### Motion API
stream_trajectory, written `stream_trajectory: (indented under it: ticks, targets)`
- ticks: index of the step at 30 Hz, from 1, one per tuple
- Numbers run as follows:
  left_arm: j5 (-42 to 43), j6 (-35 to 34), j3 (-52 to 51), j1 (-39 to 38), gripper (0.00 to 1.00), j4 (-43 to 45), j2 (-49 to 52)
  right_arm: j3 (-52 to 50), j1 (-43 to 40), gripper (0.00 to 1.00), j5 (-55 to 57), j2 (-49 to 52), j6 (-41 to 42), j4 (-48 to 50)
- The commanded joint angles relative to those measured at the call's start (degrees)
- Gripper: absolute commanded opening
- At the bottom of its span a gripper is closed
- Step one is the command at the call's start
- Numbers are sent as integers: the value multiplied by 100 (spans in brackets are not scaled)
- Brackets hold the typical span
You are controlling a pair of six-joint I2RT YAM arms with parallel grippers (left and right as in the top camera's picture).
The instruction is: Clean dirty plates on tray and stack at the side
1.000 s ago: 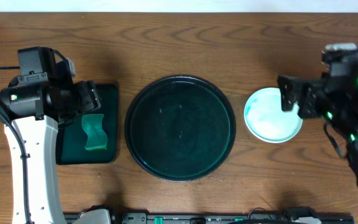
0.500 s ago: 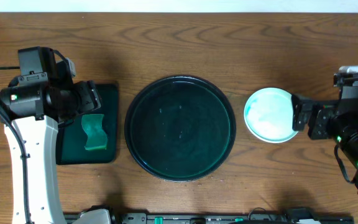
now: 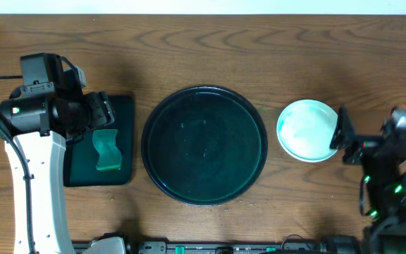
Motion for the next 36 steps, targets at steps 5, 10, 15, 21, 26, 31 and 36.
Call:
stream_trajectory:
  ticks: [5,10,15,21,26,31,36]
  targets:
    - [28,55,68,0,75,0,-28,-2297,-92,99,-297,-1652,-7,1117]
    - [31,55,68,0,75,-2,-28,-3088,-92,99,-295,-2277,245,1355]
    - [31,55,68,0,75,-2,-28,-3432,-92,99,-293,-2520,238,1394]
    - [31,55,68,0,75,0,-28,-3694,-87,99,-273,-2667,240,1239]
    - [28,55,68,0,75,-2,-28,-3694,-83,99,-299,-2667,243,1191]
    - [28,55,68,0,75,0,-28,-3694,-81,99,-293,-2664,238,1196]
    - [28,55,68,0,75,-2,-28,-3694,-81,99,-293,-2662,240,1196]
